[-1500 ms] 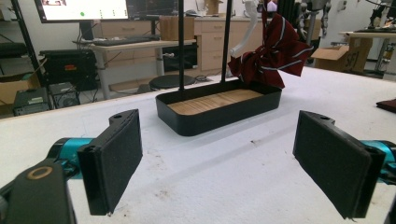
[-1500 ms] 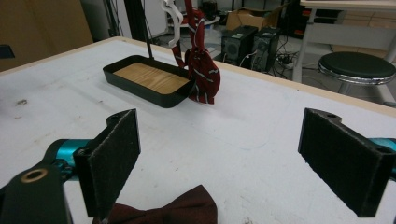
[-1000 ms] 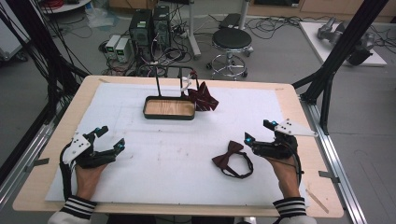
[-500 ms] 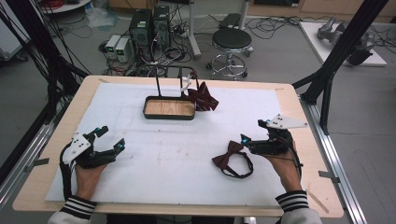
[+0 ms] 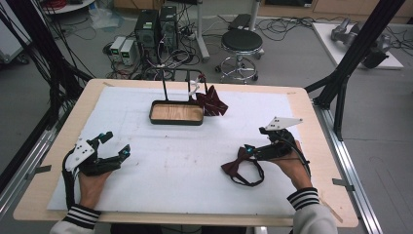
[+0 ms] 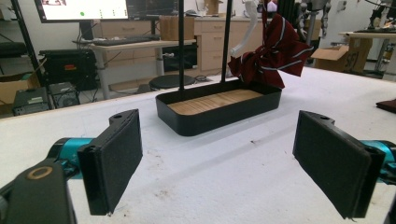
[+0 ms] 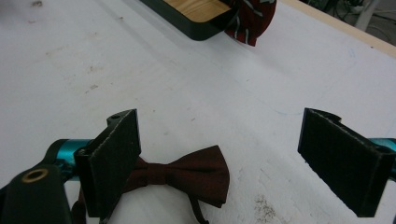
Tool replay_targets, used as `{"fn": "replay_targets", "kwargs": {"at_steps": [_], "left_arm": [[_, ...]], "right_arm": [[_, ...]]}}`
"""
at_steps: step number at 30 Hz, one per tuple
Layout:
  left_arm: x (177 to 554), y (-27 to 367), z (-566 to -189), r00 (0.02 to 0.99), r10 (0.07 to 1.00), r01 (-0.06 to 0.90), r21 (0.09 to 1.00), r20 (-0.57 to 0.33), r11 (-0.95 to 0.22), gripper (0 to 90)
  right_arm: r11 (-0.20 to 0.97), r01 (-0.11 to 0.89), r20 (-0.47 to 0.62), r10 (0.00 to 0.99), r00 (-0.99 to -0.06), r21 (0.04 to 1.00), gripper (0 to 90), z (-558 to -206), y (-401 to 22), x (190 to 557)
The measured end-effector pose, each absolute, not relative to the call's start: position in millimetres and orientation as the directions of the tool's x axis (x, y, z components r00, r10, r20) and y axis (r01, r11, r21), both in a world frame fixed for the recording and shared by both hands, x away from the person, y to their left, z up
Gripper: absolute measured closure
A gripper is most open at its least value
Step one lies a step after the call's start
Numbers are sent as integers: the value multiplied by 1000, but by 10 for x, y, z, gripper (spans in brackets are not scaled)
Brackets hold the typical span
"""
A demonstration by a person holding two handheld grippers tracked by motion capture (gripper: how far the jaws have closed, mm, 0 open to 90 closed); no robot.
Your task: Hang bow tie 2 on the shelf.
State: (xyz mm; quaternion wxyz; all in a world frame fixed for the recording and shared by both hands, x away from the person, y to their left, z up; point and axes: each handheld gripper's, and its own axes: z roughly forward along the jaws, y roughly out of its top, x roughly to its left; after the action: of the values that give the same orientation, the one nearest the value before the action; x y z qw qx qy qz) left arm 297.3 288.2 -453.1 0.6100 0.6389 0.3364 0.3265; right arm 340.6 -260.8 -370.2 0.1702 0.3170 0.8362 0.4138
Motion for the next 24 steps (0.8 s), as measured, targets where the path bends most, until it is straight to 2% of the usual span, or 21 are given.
{"fn": "replay_targets", "kwargs": {"at_steps": [14, 24], "left_arm": [[2972, 2879, -4530, 562, 827, 30, 999, 14, -38, 160], [2971, 2873, -4531, 560, 829, 29, 999, 14, -37, 160]], "right_arm": [[541, 416, 10, 601, -799, 731, 187, -3793, -2593, 3621], [628, 406, -2, 545, -838, 664, 193, -3912, -2526, 3670]]}}
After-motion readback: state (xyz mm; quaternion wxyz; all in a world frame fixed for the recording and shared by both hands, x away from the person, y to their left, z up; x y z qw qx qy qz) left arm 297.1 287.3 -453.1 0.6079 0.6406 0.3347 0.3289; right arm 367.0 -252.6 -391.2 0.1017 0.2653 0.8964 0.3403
